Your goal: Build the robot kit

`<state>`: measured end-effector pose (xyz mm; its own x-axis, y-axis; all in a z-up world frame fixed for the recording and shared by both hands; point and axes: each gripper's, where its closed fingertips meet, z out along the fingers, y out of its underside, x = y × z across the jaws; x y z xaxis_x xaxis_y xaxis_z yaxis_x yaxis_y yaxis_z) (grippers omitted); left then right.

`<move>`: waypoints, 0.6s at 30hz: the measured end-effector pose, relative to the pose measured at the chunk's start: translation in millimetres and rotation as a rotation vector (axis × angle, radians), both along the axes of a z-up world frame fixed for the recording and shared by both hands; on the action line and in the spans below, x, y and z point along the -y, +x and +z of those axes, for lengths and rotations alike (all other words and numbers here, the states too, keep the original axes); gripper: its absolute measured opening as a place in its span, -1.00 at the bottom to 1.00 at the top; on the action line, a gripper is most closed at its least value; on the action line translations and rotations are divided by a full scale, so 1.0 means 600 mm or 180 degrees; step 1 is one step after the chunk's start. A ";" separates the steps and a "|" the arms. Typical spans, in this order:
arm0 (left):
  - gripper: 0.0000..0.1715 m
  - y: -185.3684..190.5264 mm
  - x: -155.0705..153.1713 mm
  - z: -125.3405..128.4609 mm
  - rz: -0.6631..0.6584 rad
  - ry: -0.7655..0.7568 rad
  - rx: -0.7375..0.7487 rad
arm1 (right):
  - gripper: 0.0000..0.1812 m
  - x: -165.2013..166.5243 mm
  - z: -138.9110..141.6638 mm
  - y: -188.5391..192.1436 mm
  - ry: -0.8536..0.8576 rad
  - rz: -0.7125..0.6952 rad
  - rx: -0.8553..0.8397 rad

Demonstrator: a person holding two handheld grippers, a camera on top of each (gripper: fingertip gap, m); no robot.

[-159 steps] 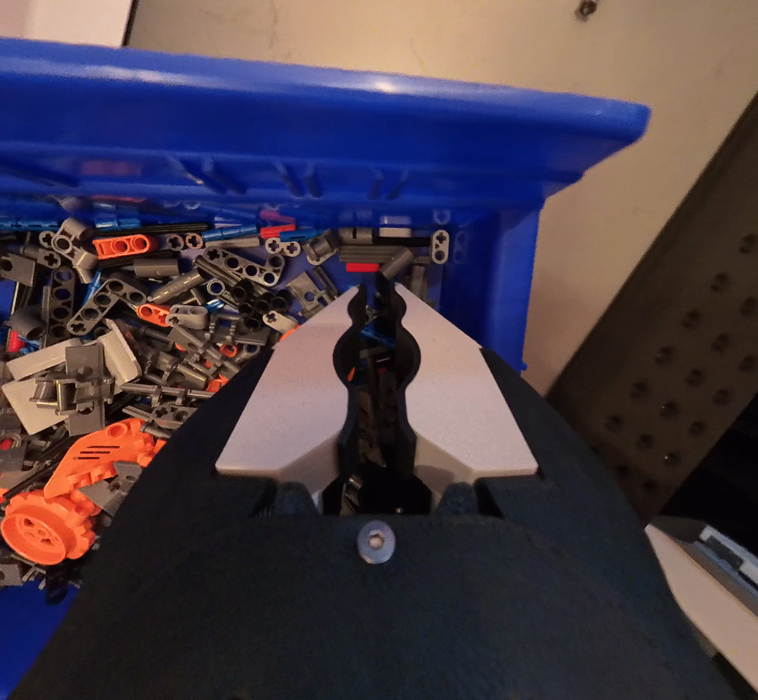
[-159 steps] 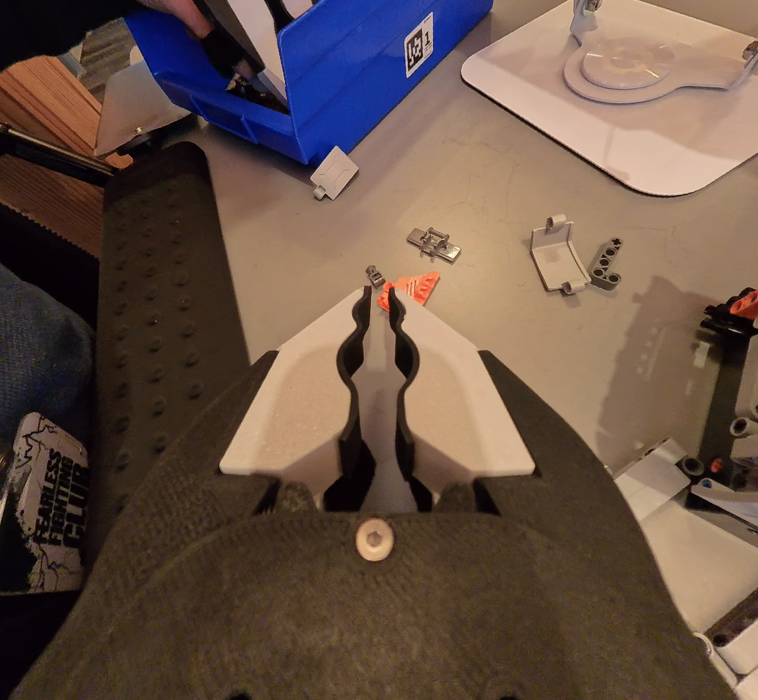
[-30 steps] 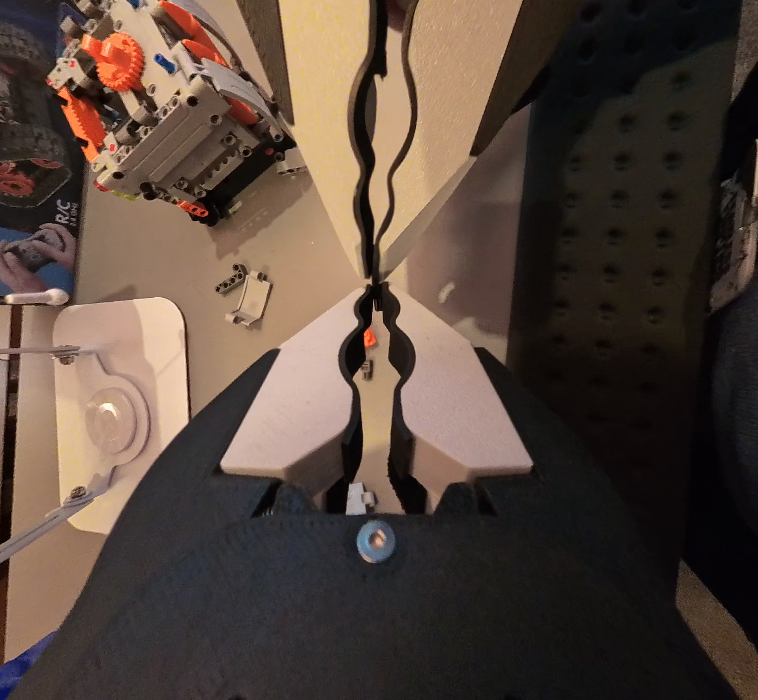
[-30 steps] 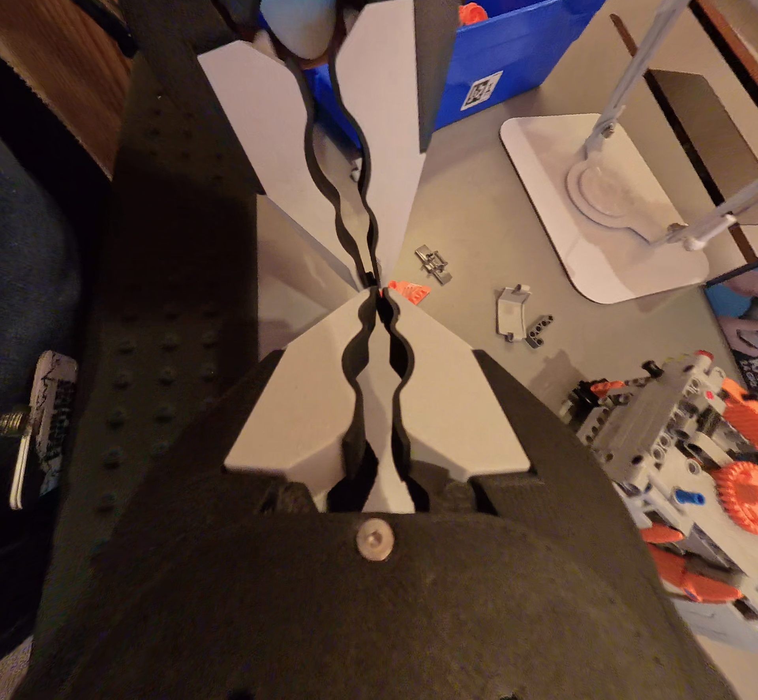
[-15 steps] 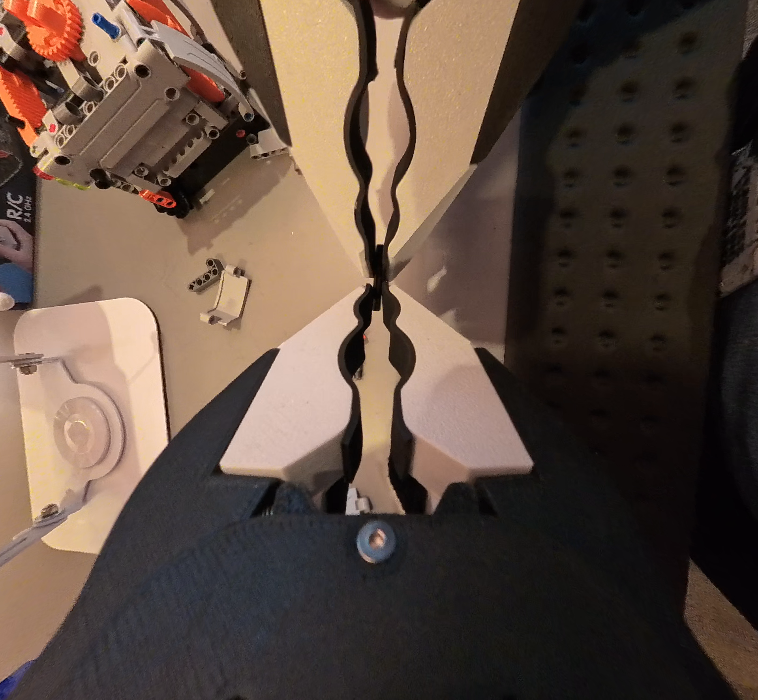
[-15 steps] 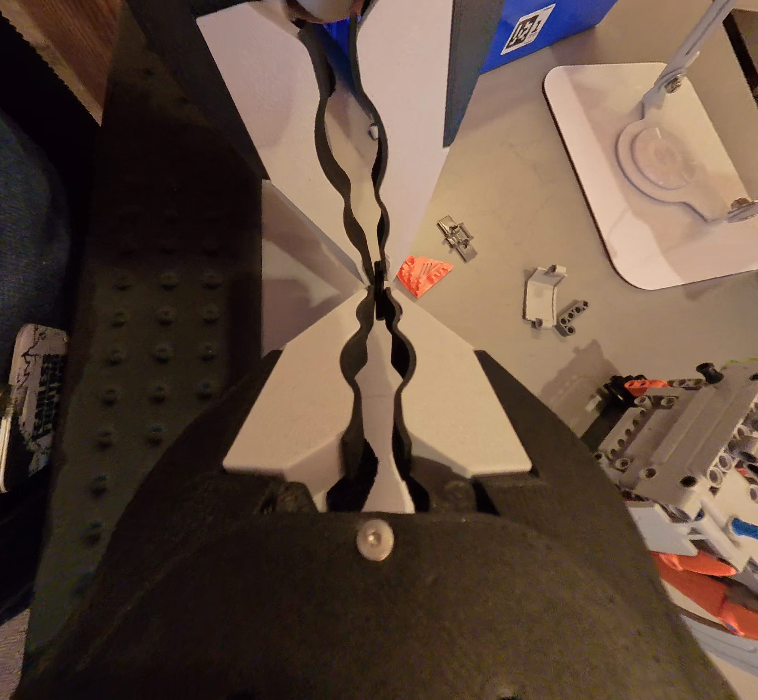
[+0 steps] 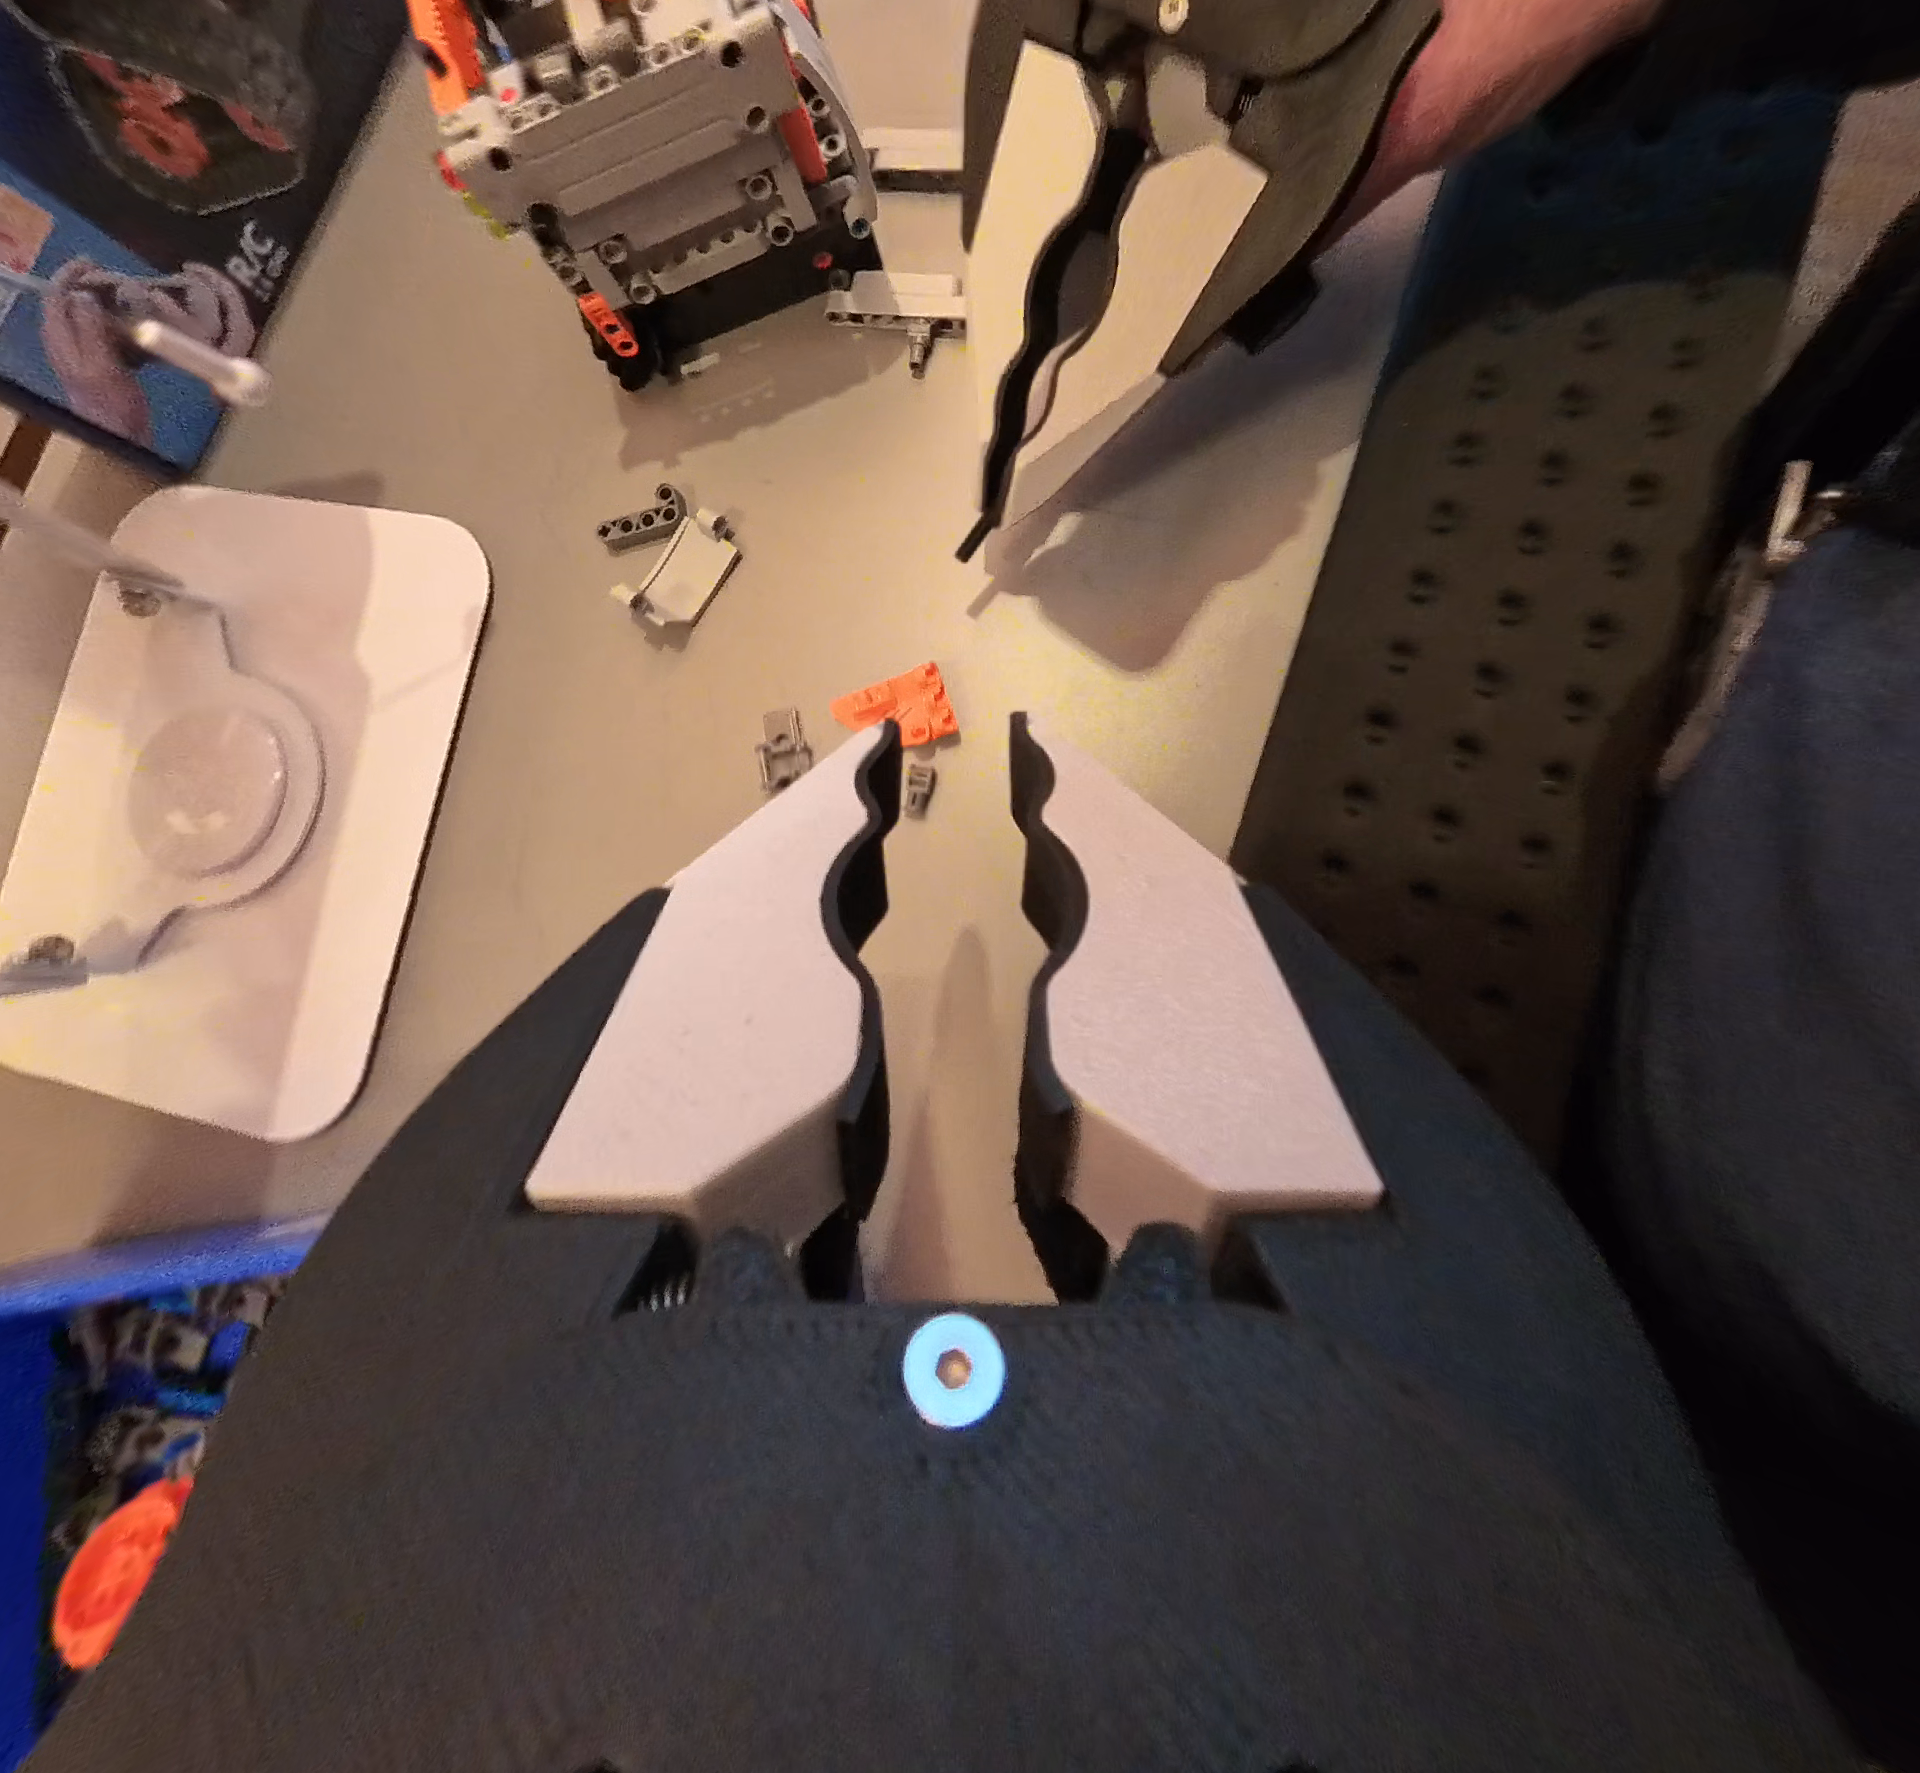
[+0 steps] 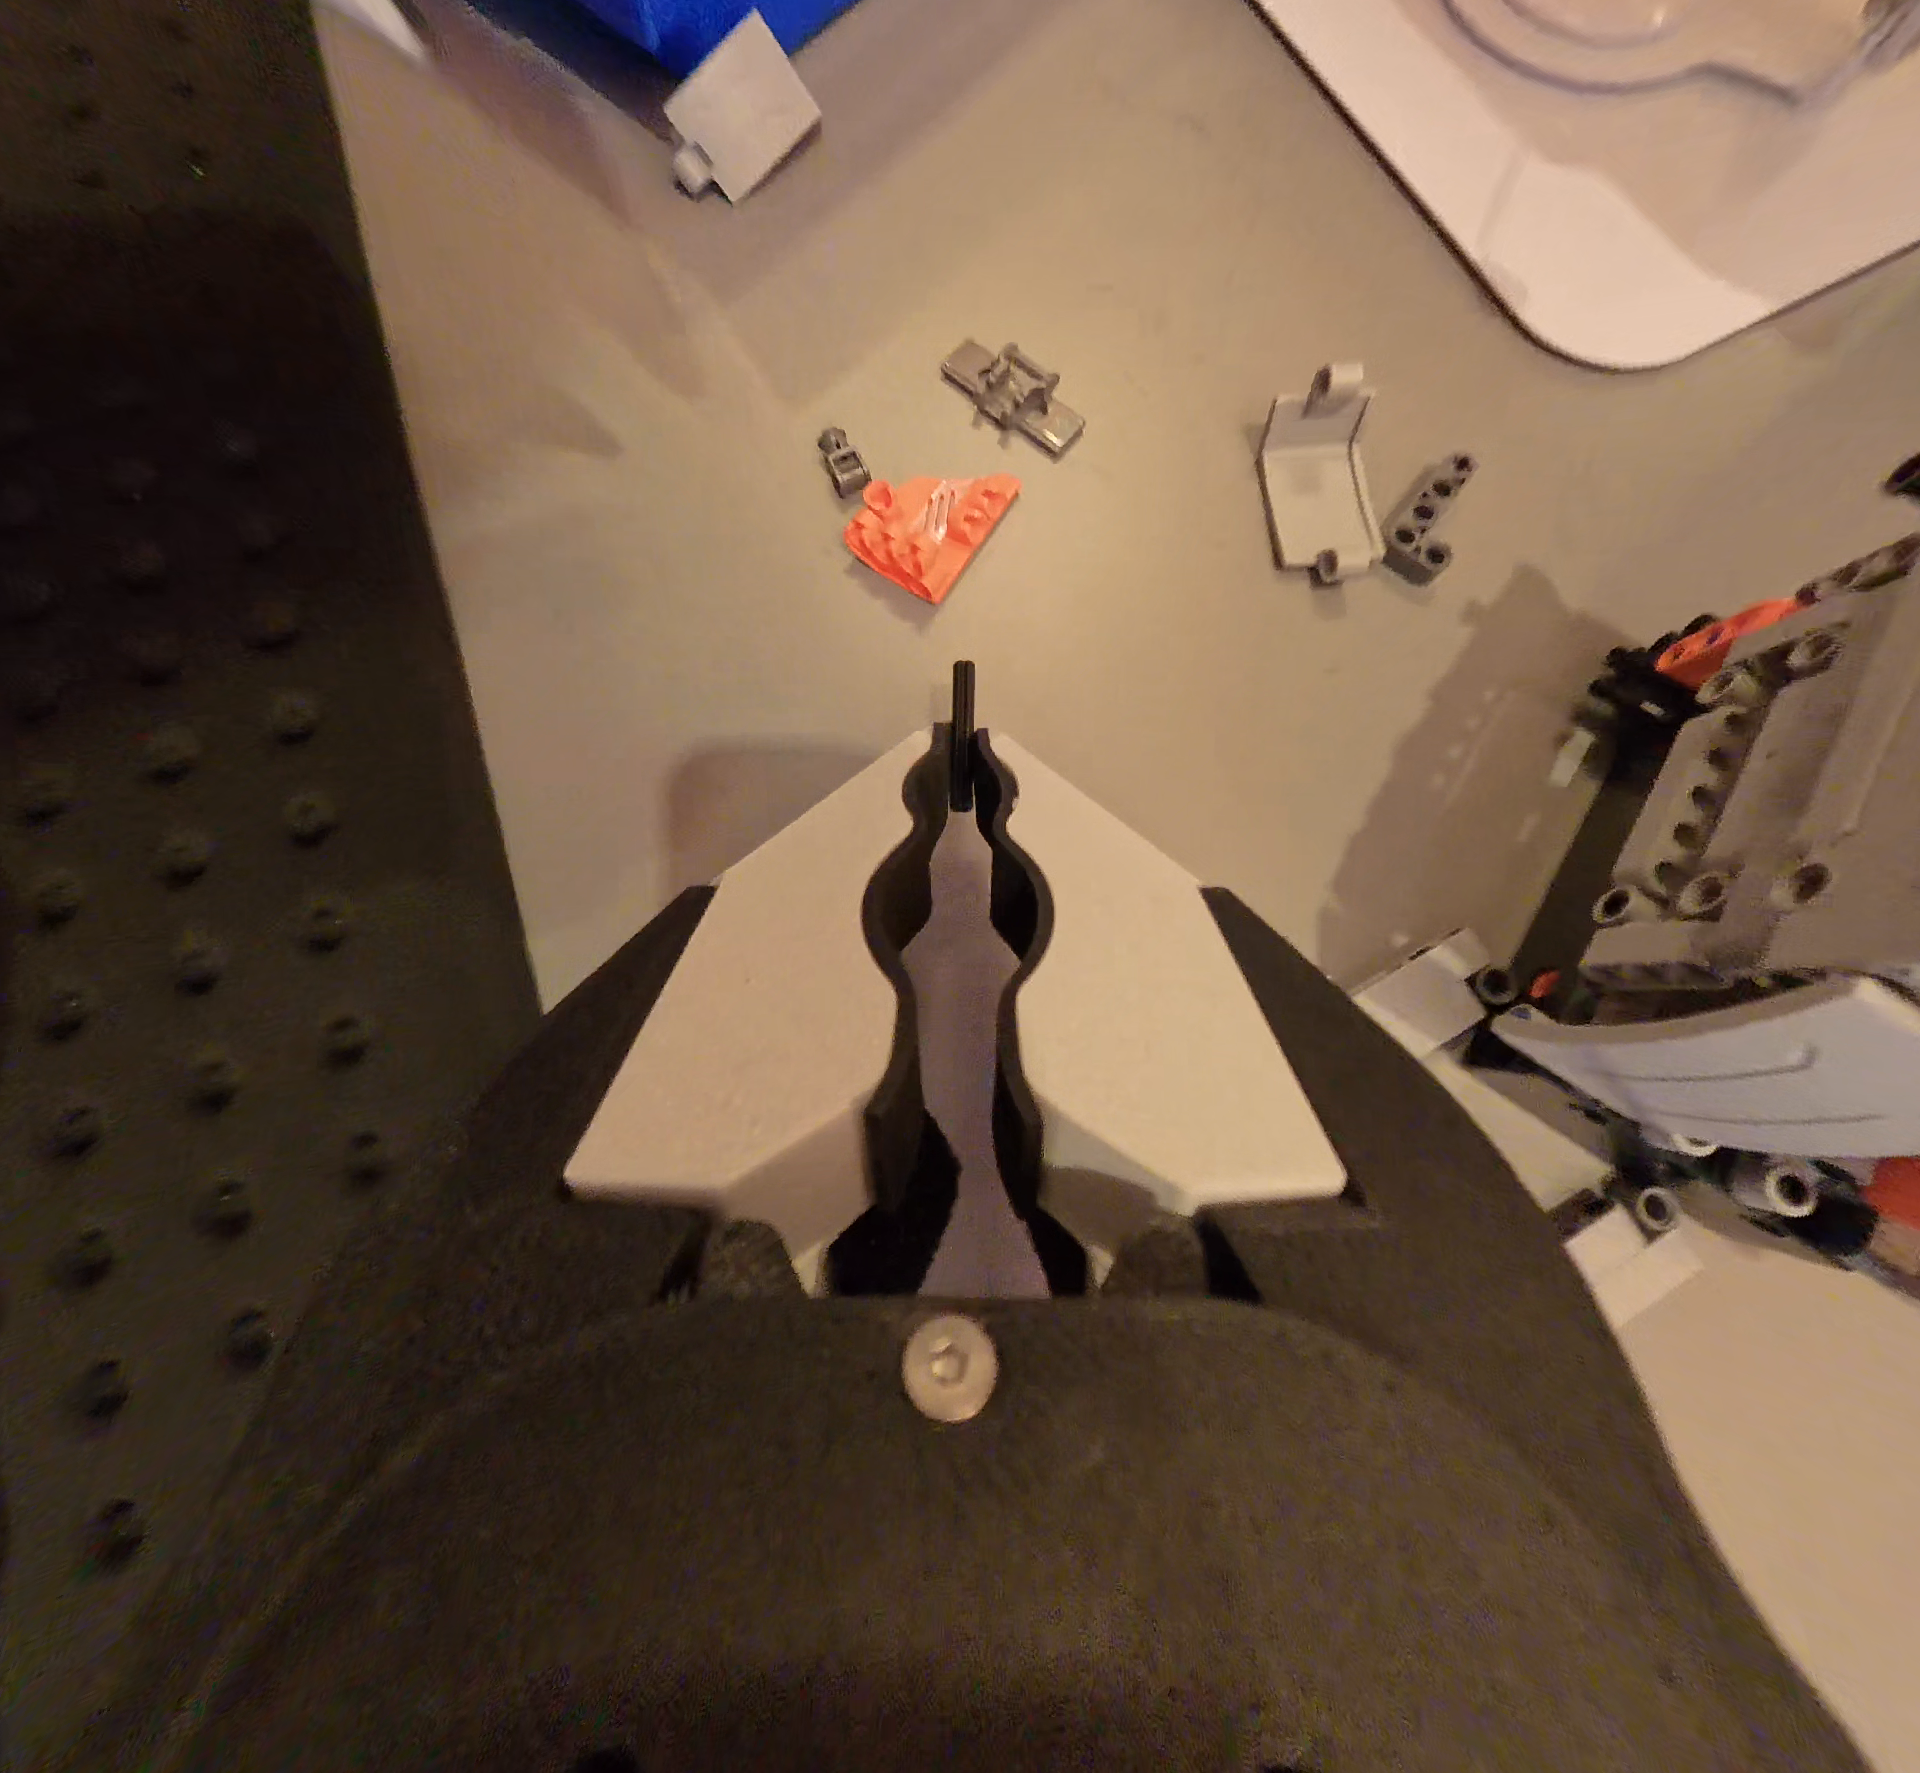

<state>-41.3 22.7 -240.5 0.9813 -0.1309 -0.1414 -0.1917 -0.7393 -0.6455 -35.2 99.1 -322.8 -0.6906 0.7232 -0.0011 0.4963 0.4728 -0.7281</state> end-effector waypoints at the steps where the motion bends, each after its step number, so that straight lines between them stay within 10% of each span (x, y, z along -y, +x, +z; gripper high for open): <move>1: -0.80 -0.002 0.012 0.011 0.0036 0.0041 0.0038 | -0.98 0.000 -0.006 0.001 0.0020 -0.0006 0.0026; 13: -0.79 -0.185 0.292 0.041 0.1436 -0.0482 -0.0099 | -0.90 0.024 -0.038 0.001 0.0112 0.0124 0.0252; 18: -0.78 -0.230 0.307 -0.006 0.1485 -0.0541 0.0143 | -0.91 0.035 -0.031 -0.001 0.0036 0.0143 0.0233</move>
